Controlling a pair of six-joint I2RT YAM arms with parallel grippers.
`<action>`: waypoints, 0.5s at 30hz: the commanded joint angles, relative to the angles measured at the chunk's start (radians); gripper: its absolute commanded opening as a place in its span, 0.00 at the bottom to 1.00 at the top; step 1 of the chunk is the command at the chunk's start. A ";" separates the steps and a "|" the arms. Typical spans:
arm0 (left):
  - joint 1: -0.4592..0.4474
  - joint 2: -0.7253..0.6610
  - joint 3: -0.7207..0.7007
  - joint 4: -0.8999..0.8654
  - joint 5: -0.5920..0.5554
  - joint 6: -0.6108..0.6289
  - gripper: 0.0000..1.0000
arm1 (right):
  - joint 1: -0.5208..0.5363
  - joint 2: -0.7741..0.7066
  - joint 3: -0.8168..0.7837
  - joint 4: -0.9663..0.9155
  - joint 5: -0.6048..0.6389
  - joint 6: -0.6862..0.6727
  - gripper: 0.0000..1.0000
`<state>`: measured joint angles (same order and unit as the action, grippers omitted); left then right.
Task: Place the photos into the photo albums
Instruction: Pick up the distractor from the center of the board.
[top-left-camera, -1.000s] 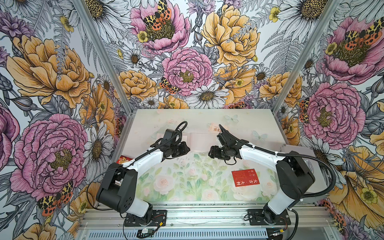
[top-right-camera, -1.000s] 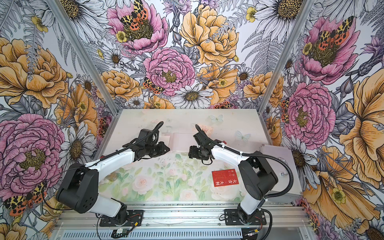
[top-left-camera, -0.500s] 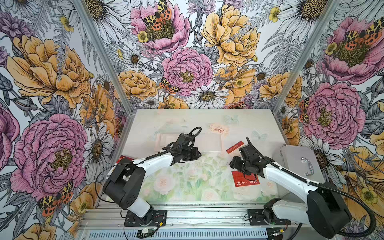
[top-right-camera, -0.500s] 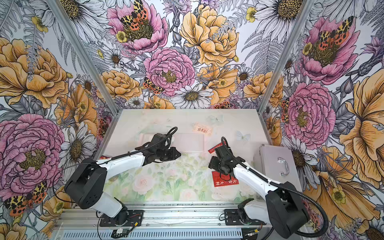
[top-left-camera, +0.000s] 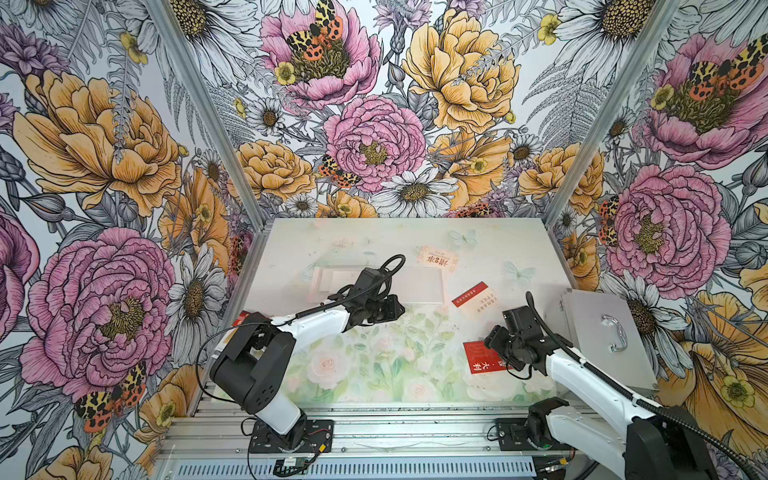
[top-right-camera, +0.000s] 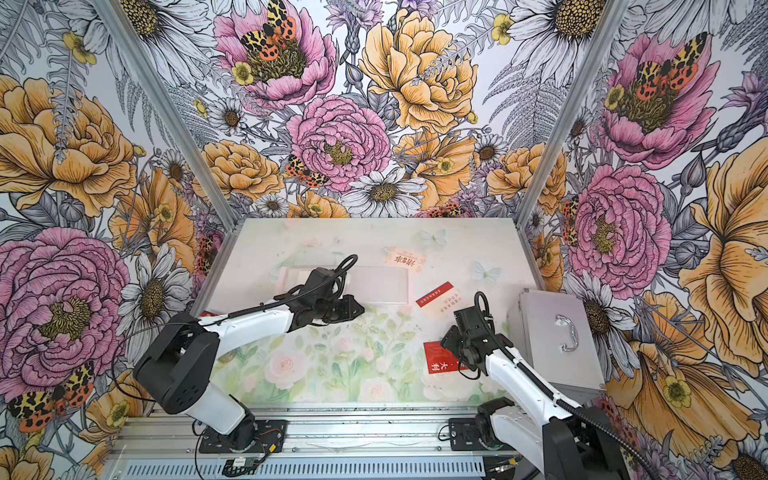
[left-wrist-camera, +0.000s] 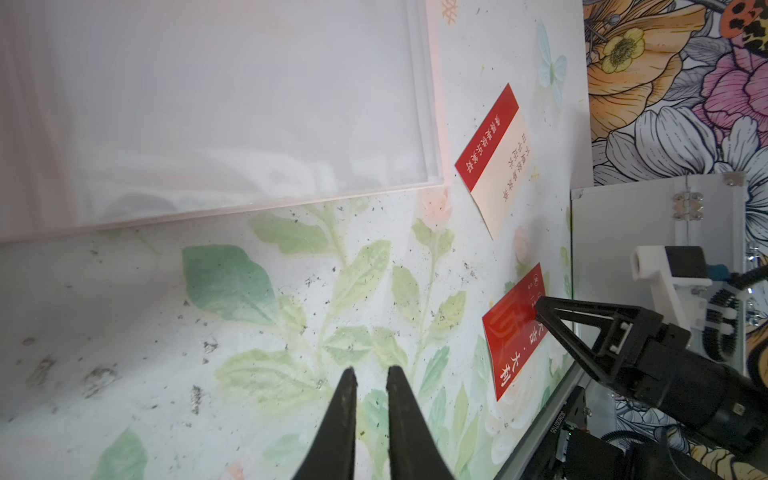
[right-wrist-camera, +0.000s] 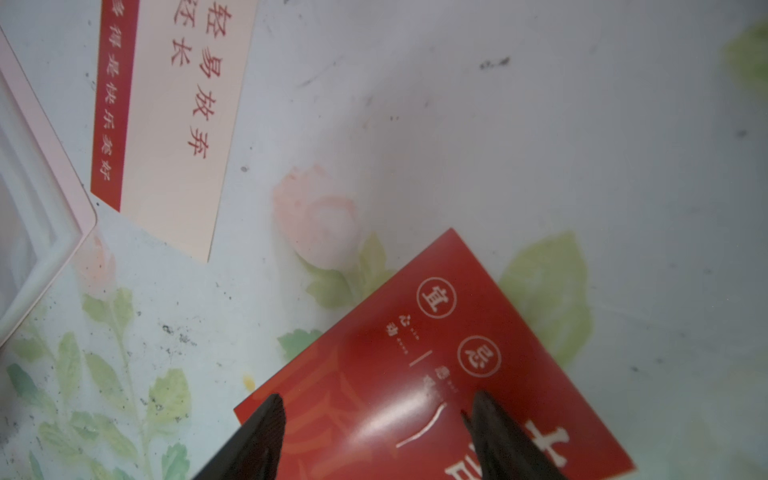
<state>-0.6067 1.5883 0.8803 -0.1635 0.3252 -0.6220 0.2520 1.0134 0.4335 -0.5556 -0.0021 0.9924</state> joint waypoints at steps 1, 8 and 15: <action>-0.009 0.019 0.005 0.028 0.009 0.008 0.17 | -0.034 -0.040 -0.001 -0.044 0.039 0.004 0.73; -0.008 0.027 0.008 0.037 0.014 0.007 0.17 | -0.114 -0.065 -0.002 -0.069 0.045 -0.016 0.74; -0.007 0.033 0.008 0.035 0.020 0.011 0.18 | -0.193 -0.038 -0.001 -0.073 0.034 -0.063 0.74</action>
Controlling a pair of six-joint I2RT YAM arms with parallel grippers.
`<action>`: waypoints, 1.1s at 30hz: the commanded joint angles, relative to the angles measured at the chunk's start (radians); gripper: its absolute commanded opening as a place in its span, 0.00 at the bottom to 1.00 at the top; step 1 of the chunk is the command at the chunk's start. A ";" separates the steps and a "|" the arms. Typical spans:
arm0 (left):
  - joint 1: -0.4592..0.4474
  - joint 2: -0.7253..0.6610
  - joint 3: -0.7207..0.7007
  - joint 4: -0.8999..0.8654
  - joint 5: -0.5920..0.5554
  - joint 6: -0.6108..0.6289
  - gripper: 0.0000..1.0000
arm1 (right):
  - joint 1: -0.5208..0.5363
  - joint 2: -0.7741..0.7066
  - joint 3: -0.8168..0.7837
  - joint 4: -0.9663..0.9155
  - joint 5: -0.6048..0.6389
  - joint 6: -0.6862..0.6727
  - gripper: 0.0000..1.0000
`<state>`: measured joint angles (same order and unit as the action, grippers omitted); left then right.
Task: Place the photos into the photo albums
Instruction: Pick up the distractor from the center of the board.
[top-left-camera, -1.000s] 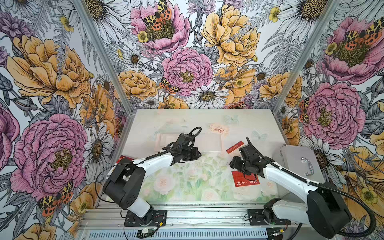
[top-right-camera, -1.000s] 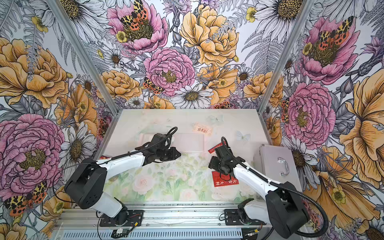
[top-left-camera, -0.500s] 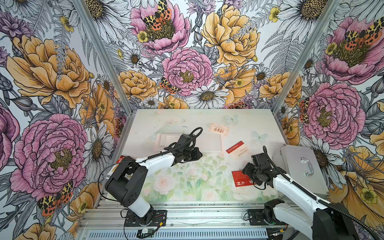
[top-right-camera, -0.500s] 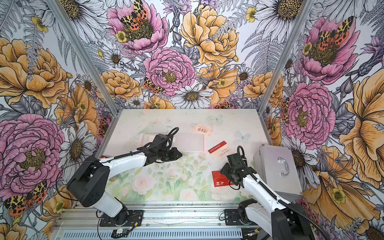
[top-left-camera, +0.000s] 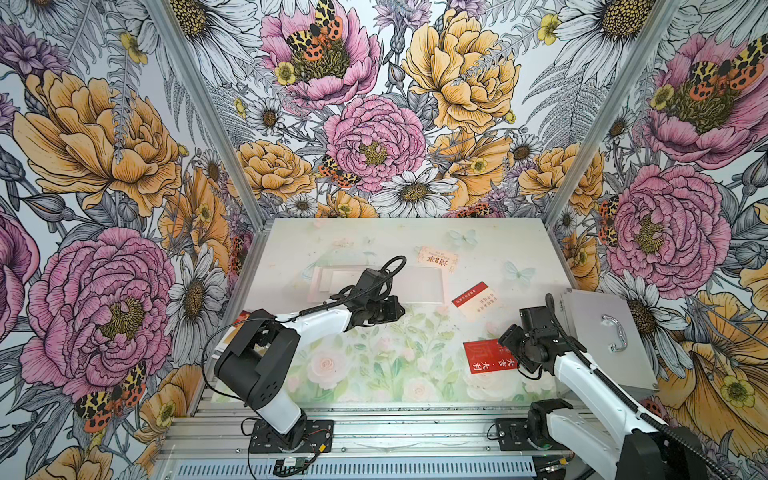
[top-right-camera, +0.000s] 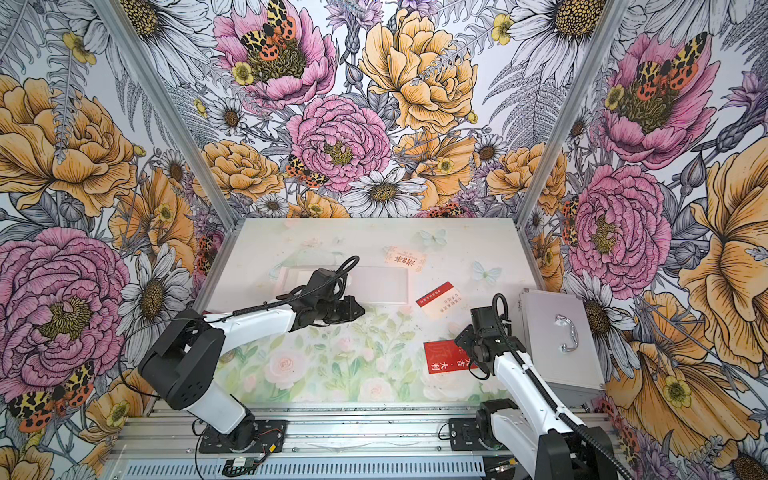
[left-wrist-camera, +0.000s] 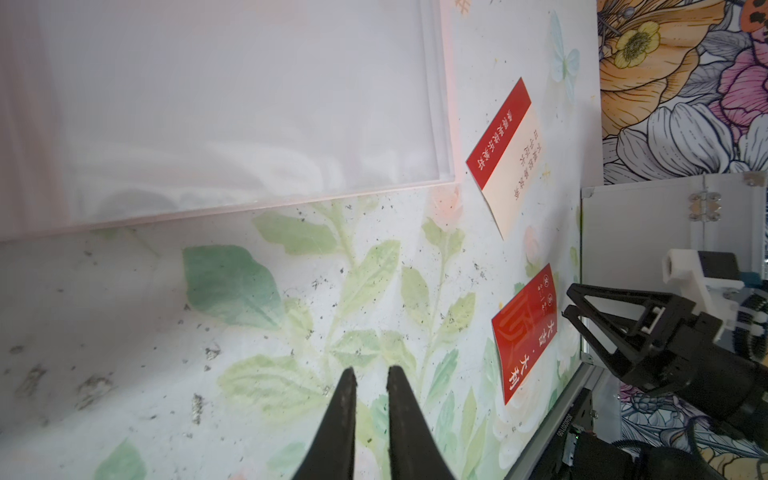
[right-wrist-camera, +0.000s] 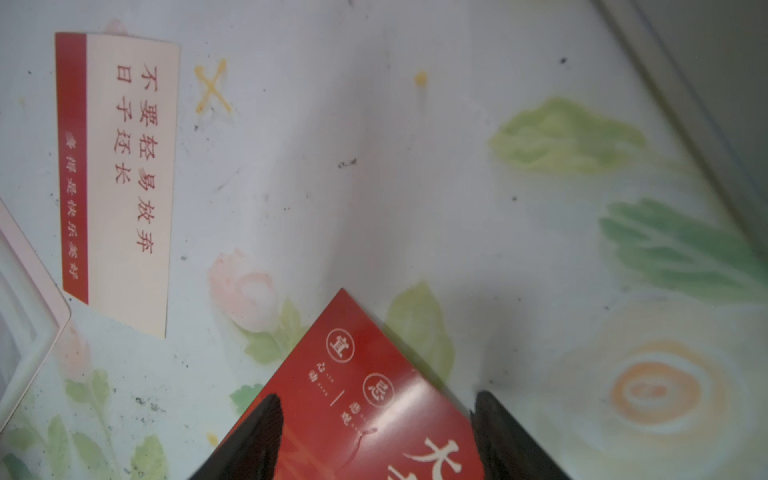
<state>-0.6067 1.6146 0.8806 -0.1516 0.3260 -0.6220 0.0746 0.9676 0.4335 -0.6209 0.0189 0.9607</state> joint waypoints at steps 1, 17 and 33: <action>-0.007 0.008 0.006 0.024 0.018 0.011 0.18 | -0.019 0.012 0.001 -0.008 0.008 -0.038 0.74; -0.006 0.017 -0.011 0.052 0.009 -0.005 0.17 | -0.002 0.128 0.010 0.040 -0.219 -0.062 0.75; -0.006 0.000 -0.026 0.054 -0.006 -0.019 0.18 | 0.279 0.288 0.113 0.047 -0.309 -0.003 0.75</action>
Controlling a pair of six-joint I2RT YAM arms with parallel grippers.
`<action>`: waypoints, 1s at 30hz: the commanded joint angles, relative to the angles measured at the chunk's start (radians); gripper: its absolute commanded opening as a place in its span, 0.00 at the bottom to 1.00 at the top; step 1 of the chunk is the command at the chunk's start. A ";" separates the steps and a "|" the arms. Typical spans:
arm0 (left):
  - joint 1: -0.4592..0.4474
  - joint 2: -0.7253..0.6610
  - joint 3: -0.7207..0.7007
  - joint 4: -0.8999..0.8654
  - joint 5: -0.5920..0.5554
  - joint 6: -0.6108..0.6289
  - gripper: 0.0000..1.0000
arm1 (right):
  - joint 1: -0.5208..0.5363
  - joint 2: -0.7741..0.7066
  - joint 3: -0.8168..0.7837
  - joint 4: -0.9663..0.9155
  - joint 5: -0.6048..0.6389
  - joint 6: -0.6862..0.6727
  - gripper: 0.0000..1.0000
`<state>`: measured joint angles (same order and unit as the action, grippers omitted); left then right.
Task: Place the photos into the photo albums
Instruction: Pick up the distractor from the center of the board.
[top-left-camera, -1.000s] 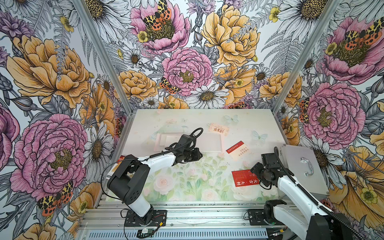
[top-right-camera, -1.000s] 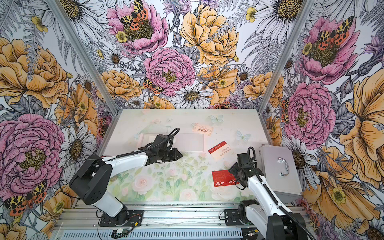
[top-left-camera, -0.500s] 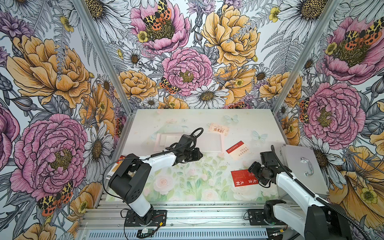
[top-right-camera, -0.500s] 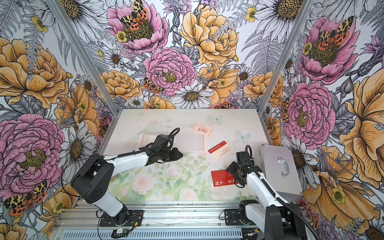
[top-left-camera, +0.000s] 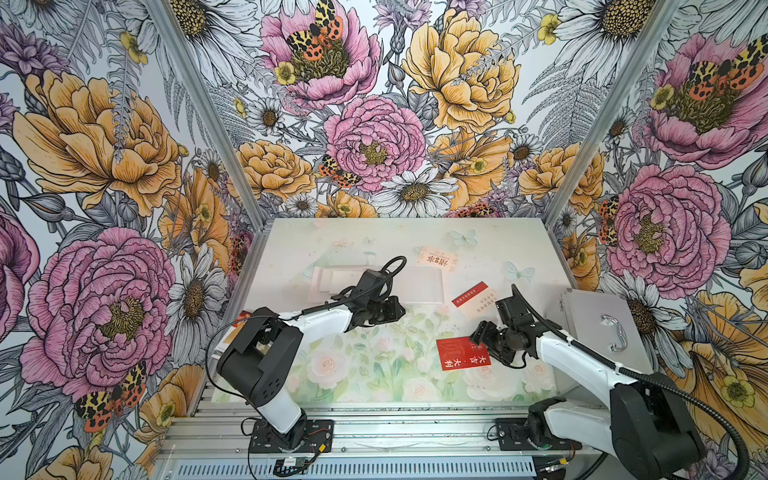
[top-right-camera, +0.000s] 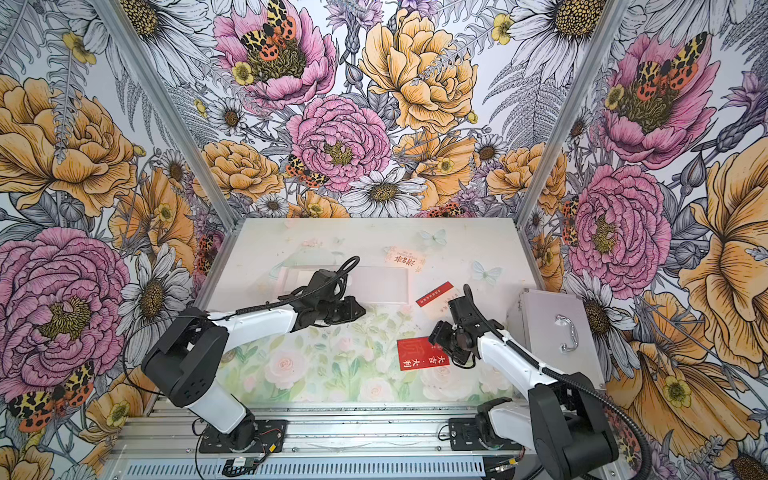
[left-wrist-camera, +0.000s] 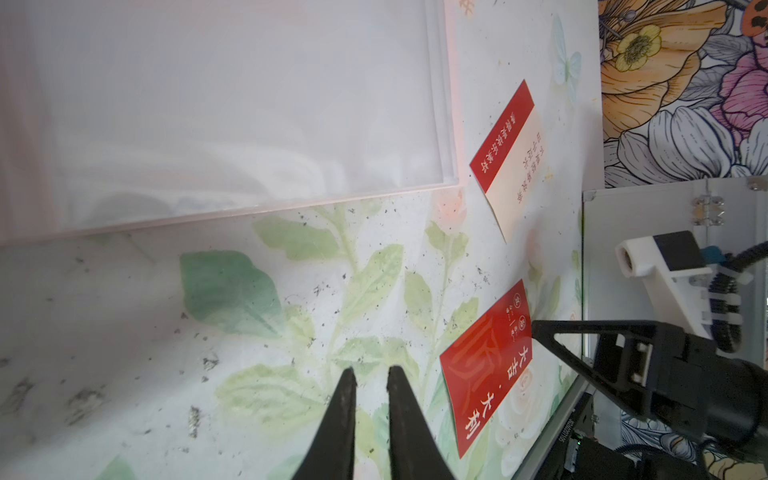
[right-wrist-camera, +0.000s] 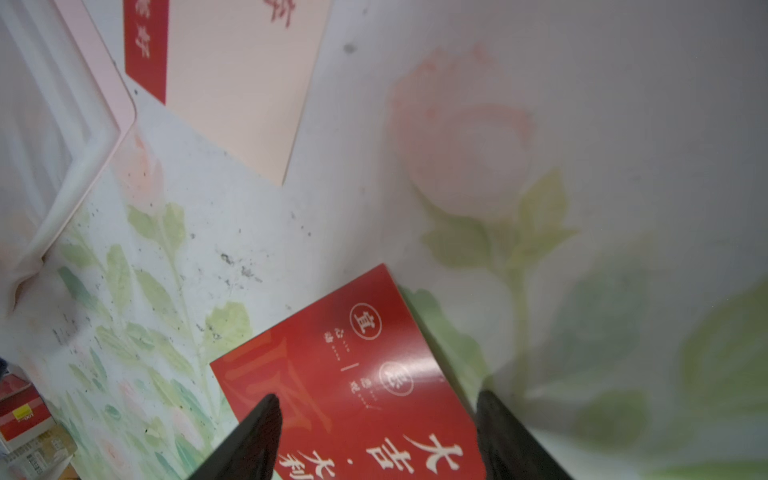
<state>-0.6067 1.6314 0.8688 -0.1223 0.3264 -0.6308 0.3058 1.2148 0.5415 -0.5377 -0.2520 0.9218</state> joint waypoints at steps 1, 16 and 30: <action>-0.005 -0.019 -0.016 0.025 -0.008 -0.012 0.17 | 0.069 0.051 0.014 -0.036 -0.038 0.042 0.75; 0.030 -0.154 -0.121 -0.078 -0.018 0.000 0.18 | 0.277 0.241 0.148 0.067 -0.115 0.032 0.75; 0.012 -0.174 -0.172 -0.172 0.116 -0.009 0.19 | 0.276 0.249 0.124 0.062 -0.048 -0.046 0.75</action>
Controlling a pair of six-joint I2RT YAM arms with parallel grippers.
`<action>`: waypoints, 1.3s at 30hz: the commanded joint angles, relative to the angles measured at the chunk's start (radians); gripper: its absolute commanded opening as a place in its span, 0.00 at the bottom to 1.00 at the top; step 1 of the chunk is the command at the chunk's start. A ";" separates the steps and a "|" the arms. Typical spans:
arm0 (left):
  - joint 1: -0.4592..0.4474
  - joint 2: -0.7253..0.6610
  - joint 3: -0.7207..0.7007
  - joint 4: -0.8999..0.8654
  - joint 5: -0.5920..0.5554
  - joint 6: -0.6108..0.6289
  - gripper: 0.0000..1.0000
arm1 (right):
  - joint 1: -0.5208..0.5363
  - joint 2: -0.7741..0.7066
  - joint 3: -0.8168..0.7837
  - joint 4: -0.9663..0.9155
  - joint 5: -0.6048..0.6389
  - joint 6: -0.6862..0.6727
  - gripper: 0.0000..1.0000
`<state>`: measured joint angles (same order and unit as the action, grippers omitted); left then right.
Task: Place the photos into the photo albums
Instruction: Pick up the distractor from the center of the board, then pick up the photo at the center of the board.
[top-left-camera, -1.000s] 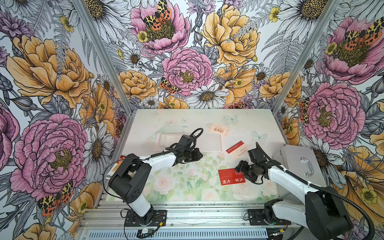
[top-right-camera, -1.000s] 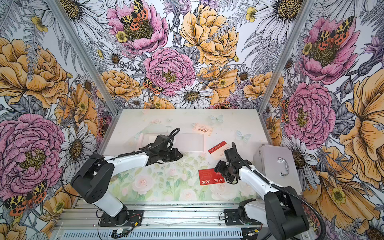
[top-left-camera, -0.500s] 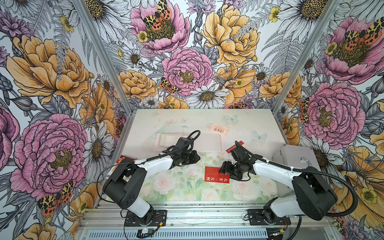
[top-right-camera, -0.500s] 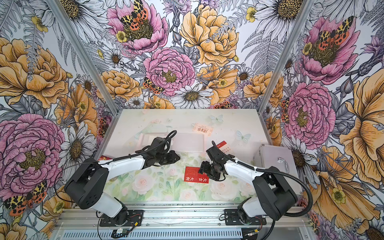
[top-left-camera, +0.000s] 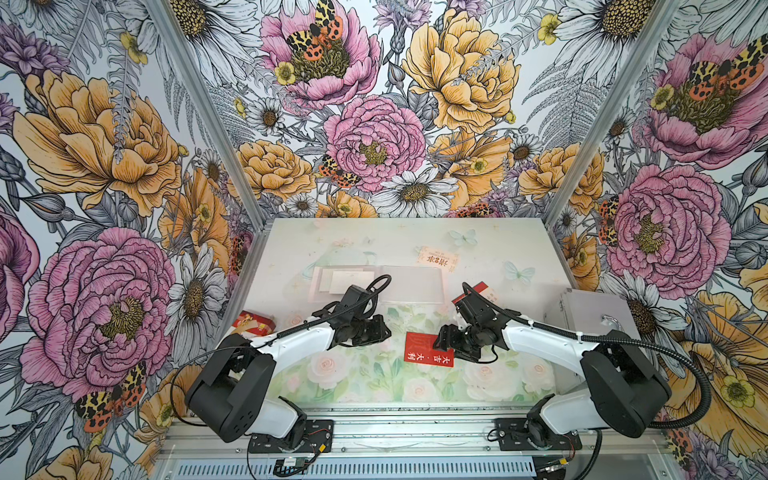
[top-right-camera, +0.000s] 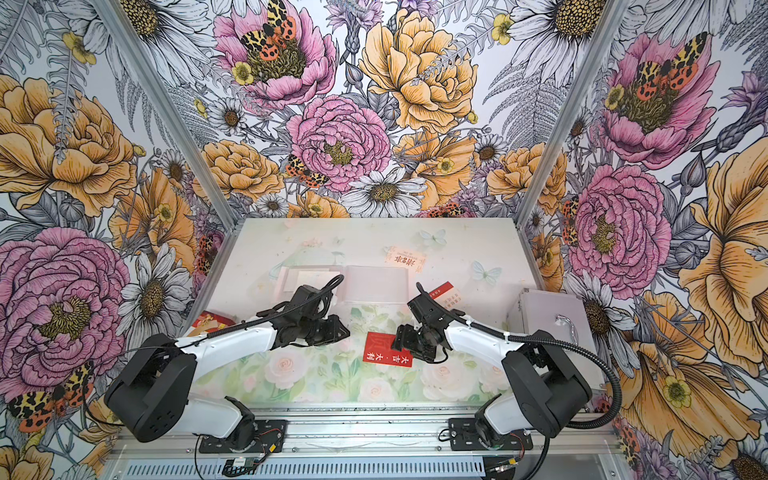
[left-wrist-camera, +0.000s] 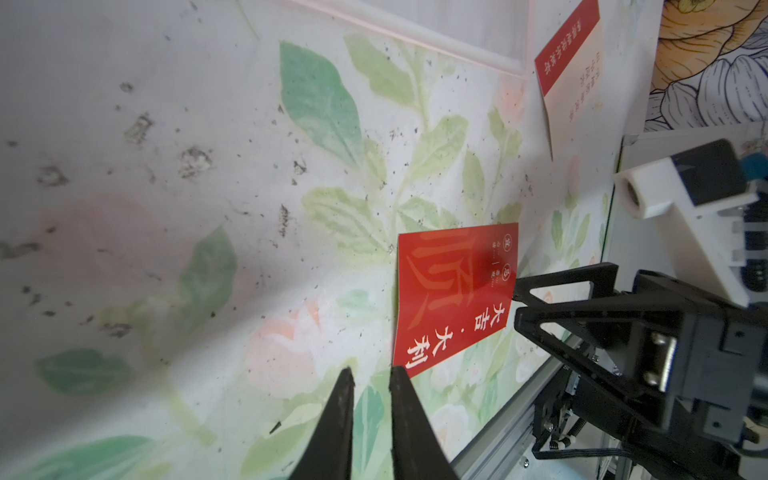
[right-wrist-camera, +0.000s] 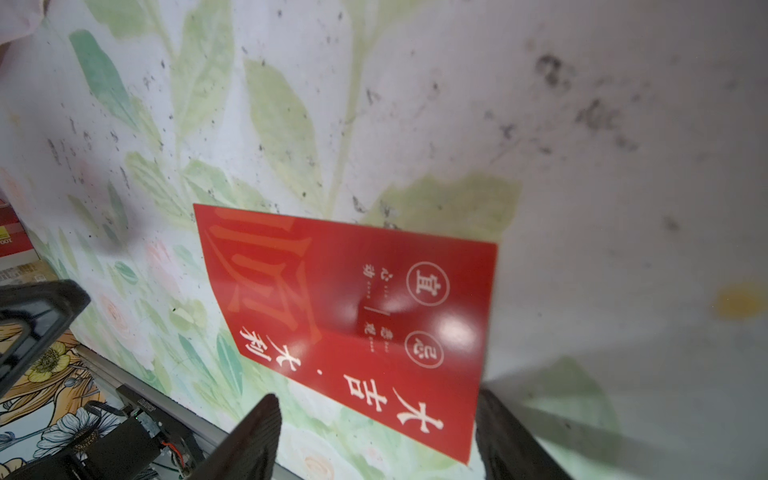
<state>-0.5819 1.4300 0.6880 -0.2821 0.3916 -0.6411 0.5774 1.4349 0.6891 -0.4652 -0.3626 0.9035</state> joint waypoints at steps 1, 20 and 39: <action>-0.021 0.038 0.019 -0.012 0.056 0.003 0.19 | 0.004 0.027 -0.025 -0.010 0.071 -0.026 0.75; -0.099 0.166 0.090 -0.011 0.089 0.000 0.19 | 0.006 0.039 -0.011 0.013 0.082 -0.016 0.73; -0.123 0.226 0.098 -0.012 0.063 0.008 0.19 | 0.004 0.025 -0.013 0.062 0.010 -0.008 0.61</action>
<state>-0.6983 1.6402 0.7742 -0.2962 0.4618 -0.6411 0.5831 1.4490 0.6884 -0.4236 -0.3386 0.8978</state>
